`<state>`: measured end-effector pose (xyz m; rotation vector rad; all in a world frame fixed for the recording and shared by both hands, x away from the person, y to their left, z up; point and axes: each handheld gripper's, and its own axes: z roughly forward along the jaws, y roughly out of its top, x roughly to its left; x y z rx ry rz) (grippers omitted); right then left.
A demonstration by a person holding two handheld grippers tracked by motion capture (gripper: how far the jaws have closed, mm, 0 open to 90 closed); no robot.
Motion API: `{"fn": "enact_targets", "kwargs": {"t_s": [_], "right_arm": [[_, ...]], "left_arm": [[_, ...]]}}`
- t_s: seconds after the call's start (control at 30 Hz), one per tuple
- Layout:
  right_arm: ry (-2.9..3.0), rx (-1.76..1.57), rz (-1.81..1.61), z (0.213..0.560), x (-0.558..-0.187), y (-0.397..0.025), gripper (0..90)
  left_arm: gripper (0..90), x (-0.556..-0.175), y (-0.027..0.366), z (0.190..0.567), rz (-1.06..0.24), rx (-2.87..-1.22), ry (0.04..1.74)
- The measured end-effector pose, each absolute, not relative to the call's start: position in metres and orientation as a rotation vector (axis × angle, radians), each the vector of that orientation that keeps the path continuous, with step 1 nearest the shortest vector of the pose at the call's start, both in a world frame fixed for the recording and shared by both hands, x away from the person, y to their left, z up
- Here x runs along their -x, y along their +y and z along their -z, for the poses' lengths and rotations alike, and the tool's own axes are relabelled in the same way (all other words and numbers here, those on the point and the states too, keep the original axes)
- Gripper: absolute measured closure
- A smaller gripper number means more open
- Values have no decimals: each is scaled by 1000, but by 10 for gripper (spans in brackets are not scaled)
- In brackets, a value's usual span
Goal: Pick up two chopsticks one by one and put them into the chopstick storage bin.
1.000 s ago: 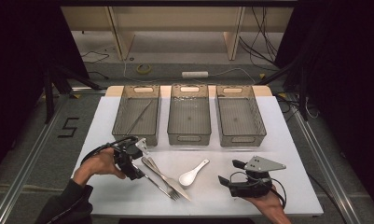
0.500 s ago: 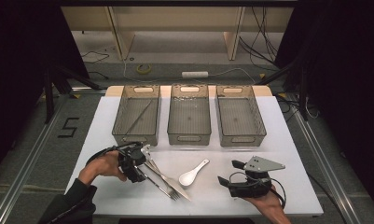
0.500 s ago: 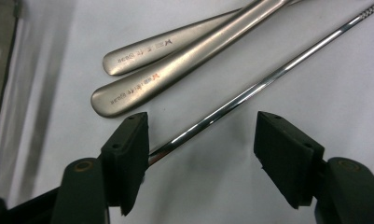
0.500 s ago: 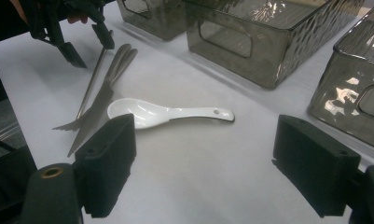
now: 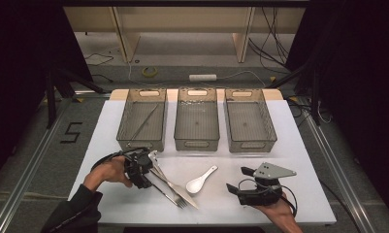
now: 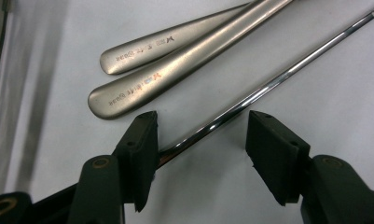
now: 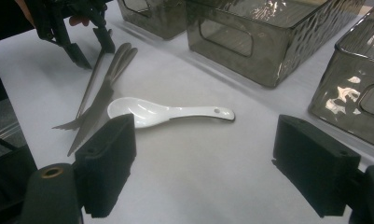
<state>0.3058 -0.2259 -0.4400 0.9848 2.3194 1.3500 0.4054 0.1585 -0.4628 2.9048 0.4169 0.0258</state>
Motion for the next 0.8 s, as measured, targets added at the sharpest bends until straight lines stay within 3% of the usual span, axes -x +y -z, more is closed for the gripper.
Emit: {"fn": "enact_targets", "kwargs": {"t_s": [0.33,0.8], "right_arm": [[2323,-993,-1346,440,-306,-226,223],[2315,-999,-1345,440,-307,-228,225]], "left_arm": [[455,-404,157,462,-36,-2923,389],[575,-397,160,461,-21,-2981,354]]}}
